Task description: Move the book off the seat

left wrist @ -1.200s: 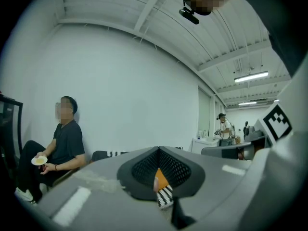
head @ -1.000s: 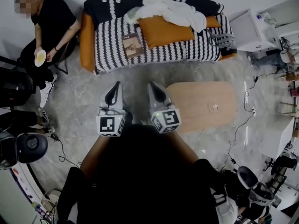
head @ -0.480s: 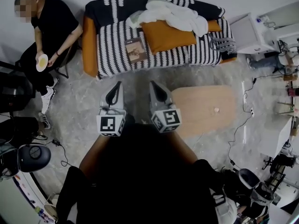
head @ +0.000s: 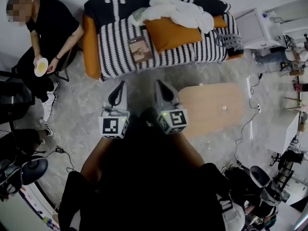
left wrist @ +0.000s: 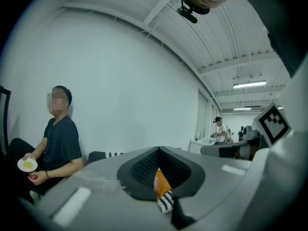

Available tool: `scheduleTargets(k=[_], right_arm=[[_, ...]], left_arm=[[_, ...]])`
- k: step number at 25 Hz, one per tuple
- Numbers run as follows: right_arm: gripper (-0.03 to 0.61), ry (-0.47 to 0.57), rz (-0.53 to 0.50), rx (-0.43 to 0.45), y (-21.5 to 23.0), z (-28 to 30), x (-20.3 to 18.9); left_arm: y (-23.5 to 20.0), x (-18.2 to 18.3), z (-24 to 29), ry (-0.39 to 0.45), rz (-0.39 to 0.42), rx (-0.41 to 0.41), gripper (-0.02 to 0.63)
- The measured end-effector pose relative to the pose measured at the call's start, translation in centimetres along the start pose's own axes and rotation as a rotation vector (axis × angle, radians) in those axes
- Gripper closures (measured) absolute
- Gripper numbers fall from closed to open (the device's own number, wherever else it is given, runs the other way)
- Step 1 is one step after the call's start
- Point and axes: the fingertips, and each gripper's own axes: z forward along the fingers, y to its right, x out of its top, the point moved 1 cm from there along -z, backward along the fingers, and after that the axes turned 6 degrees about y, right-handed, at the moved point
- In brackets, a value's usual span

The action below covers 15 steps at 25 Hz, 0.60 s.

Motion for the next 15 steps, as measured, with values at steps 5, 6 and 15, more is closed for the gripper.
scheduleTargets(k=[5,6,15], right_arm=[[0.571,-0.004,0.008,-0.005,0.4,1.0,0.3],[0.571,-0.007,0.011,-0.005,0.6,1.3,0.1],[0.571,-0.01,0.033,0.021,2.3,5.2,-1.8]], left_arm=[[-0.6,0.1,1.0,0.0,-0.007,0.001,0.607],[-0.7,0.0,1.1,-0.001,-0.005,0.002,0.607],[-2.3,-1.4,4.6,0.005,0.007,0.019,0.607]])
